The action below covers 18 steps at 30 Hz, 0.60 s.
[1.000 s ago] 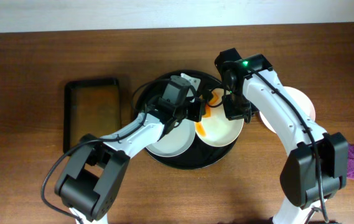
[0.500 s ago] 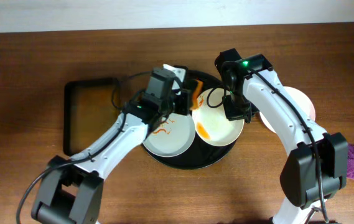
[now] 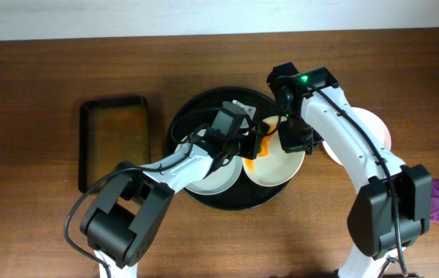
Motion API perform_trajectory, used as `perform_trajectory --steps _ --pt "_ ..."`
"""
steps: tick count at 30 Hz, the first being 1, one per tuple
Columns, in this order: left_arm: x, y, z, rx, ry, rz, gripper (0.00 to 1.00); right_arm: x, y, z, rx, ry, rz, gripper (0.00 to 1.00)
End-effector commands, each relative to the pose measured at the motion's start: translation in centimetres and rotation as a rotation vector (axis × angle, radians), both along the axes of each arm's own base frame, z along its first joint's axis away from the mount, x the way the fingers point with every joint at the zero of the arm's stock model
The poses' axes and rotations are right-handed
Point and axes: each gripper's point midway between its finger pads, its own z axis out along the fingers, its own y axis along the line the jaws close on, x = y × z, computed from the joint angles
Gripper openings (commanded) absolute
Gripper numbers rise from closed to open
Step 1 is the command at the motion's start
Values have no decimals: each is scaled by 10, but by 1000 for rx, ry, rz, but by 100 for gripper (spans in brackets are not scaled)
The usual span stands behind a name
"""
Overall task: Clean dirty plates on tray and stack at the side
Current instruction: 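Hold the plate with the right gripper while the left gripper scrubs it with the sponge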
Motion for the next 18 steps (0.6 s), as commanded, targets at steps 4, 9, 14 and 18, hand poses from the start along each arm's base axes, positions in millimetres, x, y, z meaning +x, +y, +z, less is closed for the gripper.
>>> perform_trajectory --steps 4,9,14,18 --pt "-25 9 -25 44 173 17 0 -1 5 10 32 -16 5 4" --pt "-33 9 -2 -2 199 -9 0 -1 5 10 32 -16 5 4" --pt "-53 23 20 27 257 6 0 -1 5 10 31 -17 4 4" --pt "-55 24 16 37 274 14 0 -1 5 10 32 -16 5 4"
